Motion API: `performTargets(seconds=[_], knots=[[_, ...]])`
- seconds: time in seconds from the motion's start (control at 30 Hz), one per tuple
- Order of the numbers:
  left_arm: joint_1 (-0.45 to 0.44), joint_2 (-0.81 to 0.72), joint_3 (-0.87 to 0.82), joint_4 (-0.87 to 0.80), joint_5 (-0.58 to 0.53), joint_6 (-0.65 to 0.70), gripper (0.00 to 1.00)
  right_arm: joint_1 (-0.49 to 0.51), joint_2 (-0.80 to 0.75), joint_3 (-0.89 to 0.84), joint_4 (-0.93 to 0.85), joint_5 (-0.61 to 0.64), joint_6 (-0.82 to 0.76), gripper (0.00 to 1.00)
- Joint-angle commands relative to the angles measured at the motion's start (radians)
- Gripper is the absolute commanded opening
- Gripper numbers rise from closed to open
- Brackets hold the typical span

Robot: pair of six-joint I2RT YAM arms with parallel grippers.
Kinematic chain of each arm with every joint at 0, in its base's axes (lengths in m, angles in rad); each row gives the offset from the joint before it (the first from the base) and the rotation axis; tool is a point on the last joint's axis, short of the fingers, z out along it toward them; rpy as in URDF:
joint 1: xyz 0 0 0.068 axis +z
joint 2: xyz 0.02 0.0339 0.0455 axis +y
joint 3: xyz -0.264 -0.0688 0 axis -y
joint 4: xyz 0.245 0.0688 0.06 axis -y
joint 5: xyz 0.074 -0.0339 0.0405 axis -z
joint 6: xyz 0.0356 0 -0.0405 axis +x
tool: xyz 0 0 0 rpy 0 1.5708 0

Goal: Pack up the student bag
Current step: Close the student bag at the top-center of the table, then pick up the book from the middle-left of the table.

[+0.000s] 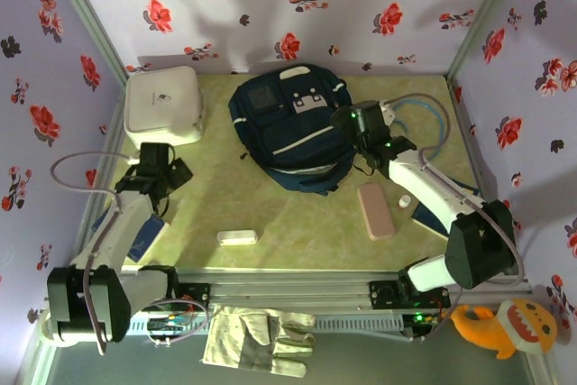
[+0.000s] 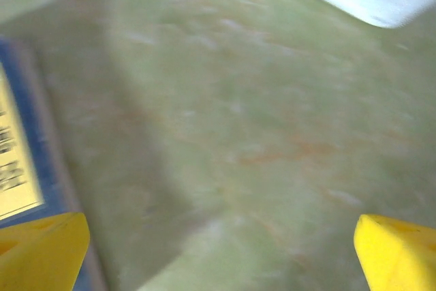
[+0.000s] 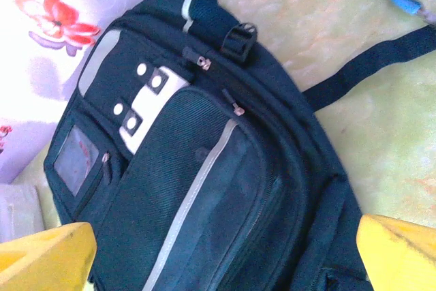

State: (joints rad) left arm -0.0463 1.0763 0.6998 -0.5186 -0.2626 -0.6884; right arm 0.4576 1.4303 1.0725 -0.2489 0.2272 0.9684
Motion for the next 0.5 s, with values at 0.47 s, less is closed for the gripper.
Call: performTargets(seconds=[0.47], knots=[[0.367,0.113,-0.108,0.133,0.23,-0.036,1.0,0.036,0.073,0.076,0.02,-0.086,-0.005,0.99]])
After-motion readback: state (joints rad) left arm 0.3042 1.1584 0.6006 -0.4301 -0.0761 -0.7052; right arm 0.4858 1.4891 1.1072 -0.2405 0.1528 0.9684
